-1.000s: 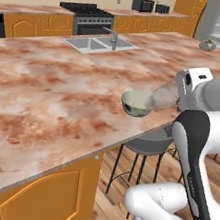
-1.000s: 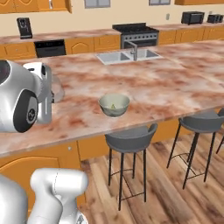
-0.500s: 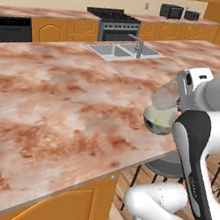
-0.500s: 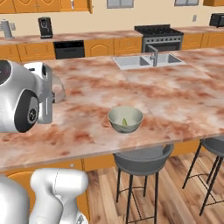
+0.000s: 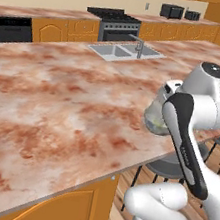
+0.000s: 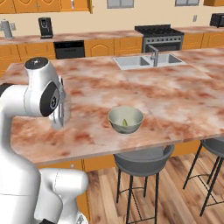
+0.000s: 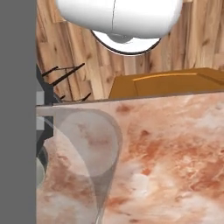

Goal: There is a bowl on the dining counter. Grab a lemon wedge from the fridge and place it in the bowl. Then get the liquor bottle and glass cup from the cabinet and place them next to the bowl.

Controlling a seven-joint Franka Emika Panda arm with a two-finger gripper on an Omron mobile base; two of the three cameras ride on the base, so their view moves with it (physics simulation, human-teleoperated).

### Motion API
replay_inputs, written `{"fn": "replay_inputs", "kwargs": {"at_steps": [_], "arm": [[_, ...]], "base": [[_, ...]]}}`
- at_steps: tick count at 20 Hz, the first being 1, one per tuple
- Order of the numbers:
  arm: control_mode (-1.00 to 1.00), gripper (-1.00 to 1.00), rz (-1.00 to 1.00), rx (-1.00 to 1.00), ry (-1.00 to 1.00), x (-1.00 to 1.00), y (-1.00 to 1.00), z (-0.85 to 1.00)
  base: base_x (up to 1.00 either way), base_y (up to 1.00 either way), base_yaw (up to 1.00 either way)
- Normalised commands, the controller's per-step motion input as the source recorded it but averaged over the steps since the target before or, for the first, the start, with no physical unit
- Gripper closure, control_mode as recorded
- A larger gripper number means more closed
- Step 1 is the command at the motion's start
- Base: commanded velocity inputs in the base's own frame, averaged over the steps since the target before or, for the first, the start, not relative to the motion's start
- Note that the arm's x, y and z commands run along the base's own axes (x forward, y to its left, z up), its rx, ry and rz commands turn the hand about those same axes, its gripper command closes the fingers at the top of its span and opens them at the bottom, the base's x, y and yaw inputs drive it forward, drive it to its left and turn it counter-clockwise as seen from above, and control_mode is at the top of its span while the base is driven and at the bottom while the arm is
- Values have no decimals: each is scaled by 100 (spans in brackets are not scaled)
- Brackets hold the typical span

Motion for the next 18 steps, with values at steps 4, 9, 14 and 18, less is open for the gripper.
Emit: {"fn": "replay_inputs", "kwargs": {"at_steps": [4,9,14,18], "arm": [[-100,100,1,-12,3,15,0,-44],[-100,100,0,-8,11,44,0,-63],[-100,100,1,-2,13,75,-5,-54],[-100,100,1,0,8,77,-11,-41]], "base": [[0,0,0],[0,0,0],[0,0,0],[0,0,0]]}}
